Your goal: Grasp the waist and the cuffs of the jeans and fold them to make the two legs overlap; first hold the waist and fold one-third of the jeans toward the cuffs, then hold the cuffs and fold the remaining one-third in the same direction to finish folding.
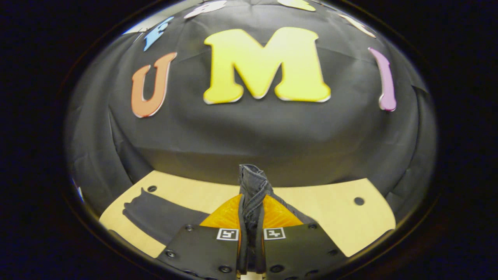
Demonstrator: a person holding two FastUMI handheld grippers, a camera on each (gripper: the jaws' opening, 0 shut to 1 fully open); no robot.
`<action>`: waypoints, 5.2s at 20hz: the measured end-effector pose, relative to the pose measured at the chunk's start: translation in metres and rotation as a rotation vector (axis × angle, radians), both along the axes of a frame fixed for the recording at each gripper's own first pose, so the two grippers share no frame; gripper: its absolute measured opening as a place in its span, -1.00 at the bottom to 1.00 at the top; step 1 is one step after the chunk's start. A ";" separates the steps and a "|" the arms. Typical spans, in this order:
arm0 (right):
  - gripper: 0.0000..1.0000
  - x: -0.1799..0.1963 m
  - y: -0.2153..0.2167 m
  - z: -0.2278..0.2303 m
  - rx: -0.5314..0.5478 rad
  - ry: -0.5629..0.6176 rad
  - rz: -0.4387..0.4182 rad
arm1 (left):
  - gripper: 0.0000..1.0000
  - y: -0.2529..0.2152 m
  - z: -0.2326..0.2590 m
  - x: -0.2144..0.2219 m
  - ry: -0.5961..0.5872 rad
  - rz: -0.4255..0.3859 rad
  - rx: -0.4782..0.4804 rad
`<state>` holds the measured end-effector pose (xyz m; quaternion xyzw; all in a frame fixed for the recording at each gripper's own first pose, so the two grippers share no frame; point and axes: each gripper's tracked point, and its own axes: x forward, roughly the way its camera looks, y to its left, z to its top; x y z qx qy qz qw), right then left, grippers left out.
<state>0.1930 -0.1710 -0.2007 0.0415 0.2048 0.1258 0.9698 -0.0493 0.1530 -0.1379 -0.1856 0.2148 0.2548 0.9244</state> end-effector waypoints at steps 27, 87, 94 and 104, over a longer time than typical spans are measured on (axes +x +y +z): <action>0.96 -0.095 -0.142 0.082 0.115 0.305 0.367 | 0.98 0.036 -0.087 0.121 -0.010 0.044 -0.631; 0.96 -0.248 -0.490 0.097 0.260 0.310 -0.342 | -0.90 -0.373 -0.110 0.270 0.092 -0.708 -0.282; 0.96 -0.256 -0.520 0.085 0.286 0.333 -0.407 | -0.89 -0.324 -0.178 0.267 0.243 -0.653 -0.214; 0.96 -0.232 -0.491 0.092 0.243 0.292 -0.320 | 1.00 -0.329 -0.152 0.256 0.248 -0.726 -0.157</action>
